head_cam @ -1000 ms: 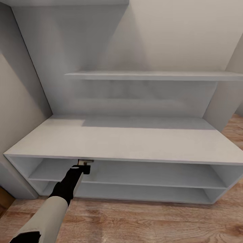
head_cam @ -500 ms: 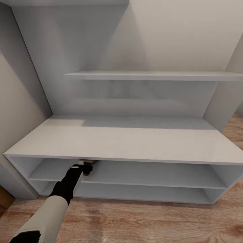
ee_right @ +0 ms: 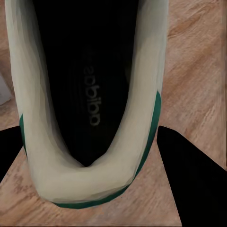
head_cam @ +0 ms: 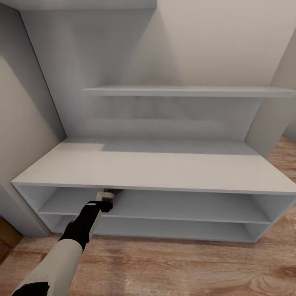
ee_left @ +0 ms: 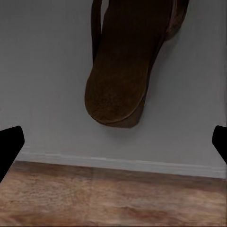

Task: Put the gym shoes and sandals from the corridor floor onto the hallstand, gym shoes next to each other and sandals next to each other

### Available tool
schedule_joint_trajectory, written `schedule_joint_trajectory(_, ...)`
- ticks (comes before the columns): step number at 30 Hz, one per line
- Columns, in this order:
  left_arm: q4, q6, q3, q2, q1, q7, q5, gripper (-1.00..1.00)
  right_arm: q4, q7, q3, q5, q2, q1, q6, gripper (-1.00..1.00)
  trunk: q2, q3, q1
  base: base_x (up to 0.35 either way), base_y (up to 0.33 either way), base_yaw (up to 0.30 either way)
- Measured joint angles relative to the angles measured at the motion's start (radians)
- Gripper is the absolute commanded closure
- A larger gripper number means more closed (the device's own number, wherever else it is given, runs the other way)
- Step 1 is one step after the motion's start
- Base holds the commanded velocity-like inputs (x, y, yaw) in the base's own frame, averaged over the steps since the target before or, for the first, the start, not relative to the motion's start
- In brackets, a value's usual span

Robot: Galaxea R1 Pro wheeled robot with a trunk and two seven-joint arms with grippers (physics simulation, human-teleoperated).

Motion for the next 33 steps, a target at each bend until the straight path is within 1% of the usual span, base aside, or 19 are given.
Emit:
schedule_joint_trajectory(10,0.0,-0.003,-0.002,0.001,0.005,0.0,0.0,-1.0,0.0,0.0,0.001,0.0,0.001,0.0,0.0,1.0,0.0,0.0,0.0,-0.323,0.0,0.0)
schedule_joint_trajectory(17,0.001,-0.009,-0.002,0.003,0.006,-0.007,0.0,-1.0,-0.001,0.0,0.001,0.0,0.008,0.0,0.0,1.0,0.0,0.0,0.0,-0.334,0.0,0.0)
schedule_joint_trajectory(21,0.005,-0.03,-0.002,0.005,0.015,-0.011,0.001,-1.0,0.0,0.0,0.003,0.001,0.013,0.0,0.0,1.0,0.0,0.0,0.0,-0.335,0.0,0.0)
schedule_joint_trajectory(23,0.004,-0.109,-0.002,0.008,0.074,-0.015,0.002,-1.0,-0.001,0.0,0.006,0.003,0.033,0.0,0.0,1.0,0.0,0.0,0.0,-0.336,0.0,0.0)
schedule_joint_trajectory(25,0.004,-0.143,-0.003,0.008,0.107,-0.016,0.002,-1.0,-0.001,0.0,0.006,0.004,0.038,0.0,0.0,1.0,0.0,0.0,0.0,-0.336,0.0,0.0)
schedule_joint_trajectory(26,0.003,-0.154,-0.004,0.009,0.118,-0.016,0.001,-1.0,-0.001,0.0,0.006,0.004,0.04,0.0,0.0,1.0,0.0,0.0,0.0,-0.336,0.0,0.0)
schedule_joint_trajectory(29,0.002,-0.233,-0.003,0.012,0.2,-0.03,0.001,-1.0,-0.001,0.0,0.006,0.004,0.043,0.0,0.0,1.0,0.0,0.0,0.0,-0.336,0.0,0.0)
schedule_joint_trajectory(32,-0.006,-0.324,0.002,0.017,0.276,-0.076,0.002,-1.0,-0.001,0.0,0.006,0.005,0.044,0.0,0.0,1.0,0.0,0.0,0.0,-0.335,0.0,0.0)
schedule_joint_trajectory(33,-0.008,-0.341,0.003,0.018,0.289,-0.086,0.002,-1.0,-0.001,0.0,0.007,0.005,0.044,0.0,0.0,1.0,0.0,0.0,0.0,-0.332,0.0,0.0)
